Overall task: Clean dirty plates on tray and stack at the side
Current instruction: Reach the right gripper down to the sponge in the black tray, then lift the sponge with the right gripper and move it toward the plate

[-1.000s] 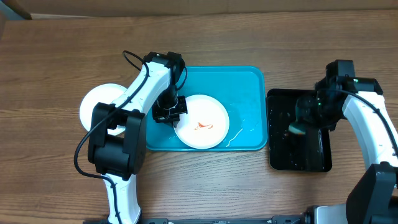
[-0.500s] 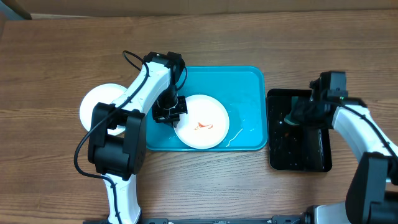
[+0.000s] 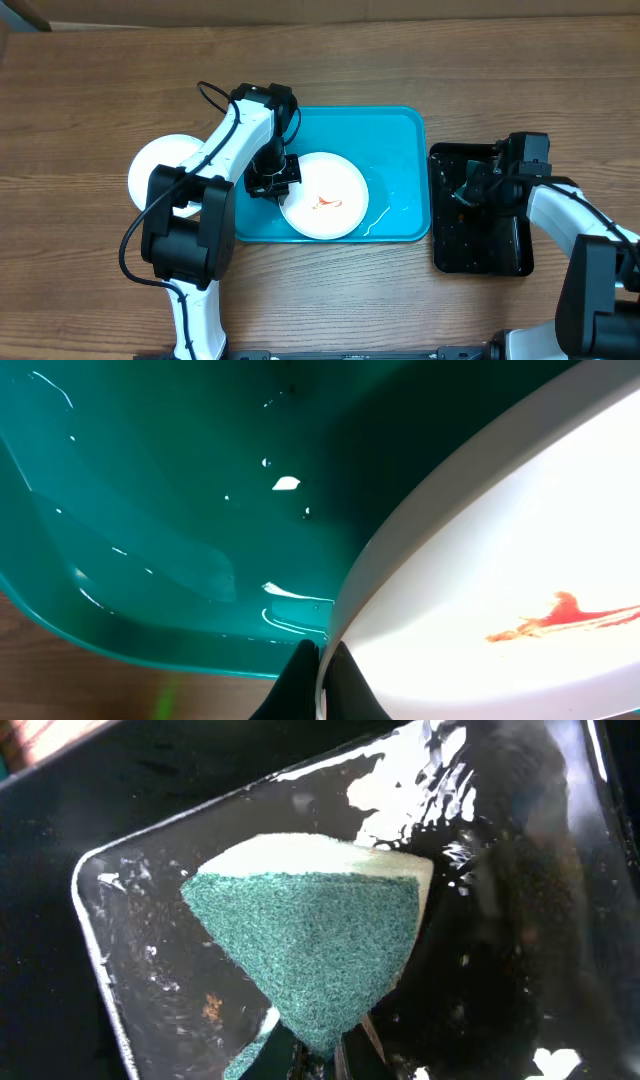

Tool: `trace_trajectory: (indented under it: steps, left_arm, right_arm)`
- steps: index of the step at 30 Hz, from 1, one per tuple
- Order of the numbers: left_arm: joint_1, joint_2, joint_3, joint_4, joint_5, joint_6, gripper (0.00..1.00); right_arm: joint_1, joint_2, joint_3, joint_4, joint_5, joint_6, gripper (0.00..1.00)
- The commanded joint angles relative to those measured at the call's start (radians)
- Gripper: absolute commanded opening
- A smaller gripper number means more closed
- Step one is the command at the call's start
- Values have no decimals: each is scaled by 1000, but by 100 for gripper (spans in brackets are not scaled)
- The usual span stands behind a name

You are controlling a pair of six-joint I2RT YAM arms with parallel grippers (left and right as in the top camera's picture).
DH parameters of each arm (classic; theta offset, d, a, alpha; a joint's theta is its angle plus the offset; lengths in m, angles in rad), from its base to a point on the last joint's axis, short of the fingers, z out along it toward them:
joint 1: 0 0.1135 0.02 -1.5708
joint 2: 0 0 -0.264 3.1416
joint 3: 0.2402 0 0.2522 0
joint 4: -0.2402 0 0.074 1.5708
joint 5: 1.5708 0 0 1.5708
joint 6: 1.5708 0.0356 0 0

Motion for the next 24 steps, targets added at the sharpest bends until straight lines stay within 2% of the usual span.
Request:
trace_trajectory:
  steps: [1, 6, 14, 18, 24]
  left_arm:
    - [-7, -16, -5, 0, 2, 9, 4]
    - [-7, -16, -5, 0, -1, 13, 4]
    - [-7, -16, -5, 1, -1, 13, 4]
    - [-7, -16, -5, 1, -1, 13, 4]
    - [-7, -16, -5, 0, -1, 12, 4]
  right_arm:
    - [7, -11, 43, -61, -30, 8, 4]
    - [7, -90, 151, -179, -14, 7, 4]
    - [7, -96, 135, -221, 83, 8, 4]
    - [7, -88, 67, -141, 90, 8, 4]
    - [8, -71, -113, 80, 90, 9, 4]
